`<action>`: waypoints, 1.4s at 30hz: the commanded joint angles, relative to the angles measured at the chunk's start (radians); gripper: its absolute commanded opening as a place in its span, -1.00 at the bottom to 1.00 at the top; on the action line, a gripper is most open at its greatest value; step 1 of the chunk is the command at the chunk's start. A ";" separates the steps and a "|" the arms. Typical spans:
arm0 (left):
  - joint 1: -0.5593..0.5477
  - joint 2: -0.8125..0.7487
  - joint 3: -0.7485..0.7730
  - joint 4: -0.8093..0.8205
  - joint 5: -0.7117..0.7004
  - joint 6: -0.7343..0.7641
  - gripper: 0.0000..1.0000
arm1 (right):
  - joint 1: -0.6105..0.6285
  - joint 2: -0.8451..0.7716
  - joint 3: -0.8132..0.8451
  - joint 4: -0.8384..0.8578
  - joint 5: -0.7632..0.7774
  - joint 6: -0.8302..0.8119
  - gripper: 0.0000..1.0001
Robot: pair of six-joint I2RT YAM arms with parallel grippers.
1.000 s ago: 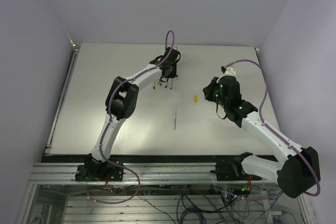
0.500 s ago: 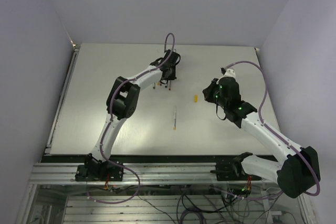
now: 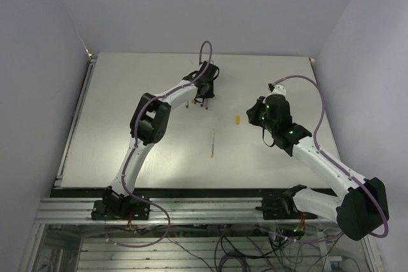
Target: Insert the pens into the pen caps
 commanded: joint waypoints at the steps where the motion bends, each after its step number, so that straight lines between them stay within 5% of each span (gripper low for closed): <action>1: -0.004 -0.046 0.005 0.002 -0.015 0.002 -0.25 | -0.002 -0.009 -0.013 0.027 0.047 0.010 -1.00; 11: -0.008 -0.196 -0.038 0.018 -0.010 0.015 -0.08 | -0.003 0.044 0.030 0.012 0.164 0.026 -0.93; 26: -0.206 -0.496 -0.562 -0.015 -0.048 0.013 0.15 | -0.022 0.162 0.025 0.071 0.198 0.036 -0.66; 29: -0.265 -0.523 -0.601 -0.071 -0.079 0.011 0.23 | -0.023 0.181 0.033 0.067 0.203 0.037 -0.63; 32: -0.294 -0.546 -0.620 -0.113 -0.067 0.000 0.61 | -0.025 0.180 0.024 0.078 0.196 0.048 -0.62; 42: -0.329 -0.521 -0.619 -0.168 -0.018 -0.017 0.64 | -0.025 0.122 -0.035 0.102 0.197 0.089 -0.61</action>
